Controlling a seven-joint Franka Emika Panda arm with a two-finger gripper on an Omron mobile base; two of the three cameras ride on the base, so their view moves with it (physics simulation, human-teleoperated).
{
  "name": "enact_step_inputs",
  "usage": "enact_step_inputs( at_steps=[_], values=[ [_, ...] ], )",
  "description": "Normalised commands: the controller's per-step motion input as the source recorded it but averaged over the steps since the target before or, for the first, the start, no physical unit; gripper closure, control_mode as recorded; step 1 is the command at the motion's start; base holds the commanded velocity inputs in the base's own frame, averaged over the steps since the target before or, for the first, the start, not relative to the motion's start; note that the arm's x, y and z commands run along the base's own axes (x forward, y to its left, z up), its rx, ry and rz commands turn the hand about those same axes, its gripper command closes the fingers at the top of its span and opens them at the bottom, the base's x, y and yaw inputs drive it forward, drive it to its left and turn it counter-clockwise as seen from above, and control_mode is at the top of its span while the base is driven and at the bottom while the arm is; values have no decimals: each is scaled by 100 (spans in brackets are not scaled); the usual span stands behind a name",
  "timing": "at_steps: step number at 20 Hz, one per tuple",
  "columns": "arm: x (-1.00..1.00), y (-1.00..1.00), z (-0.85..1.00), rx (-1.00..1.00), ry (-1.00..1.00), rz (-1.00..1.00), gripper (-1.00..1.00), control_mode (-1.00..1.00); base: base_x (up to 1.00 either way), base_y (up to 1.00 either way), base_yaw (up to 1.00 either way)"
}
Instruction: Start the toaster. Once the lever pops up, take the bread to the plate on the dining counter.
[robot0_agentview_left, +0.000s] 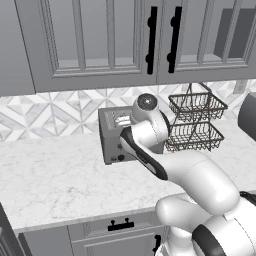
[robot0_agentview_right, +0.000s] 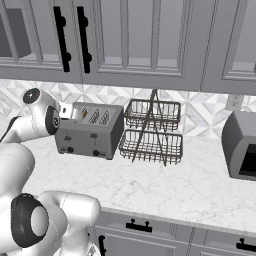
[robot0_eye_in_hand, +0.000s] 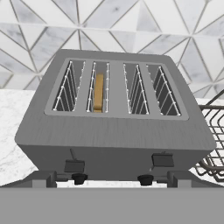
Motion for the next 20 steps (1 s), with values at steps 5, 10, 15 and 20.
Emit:
enact_step_inputs(
  at_steps=[5,10,15,20],
  values=[
    [0,0,0,0,0,0,-100,-100,0,0,0],
    [0,0,0,0,0,0,-100,-100,0,0,0],
    [0,0,0,0,0,0,-100,-100,0,0,0],
    [0,0,0,0,0,0,-100,-100,0,0,0]
  ],
)
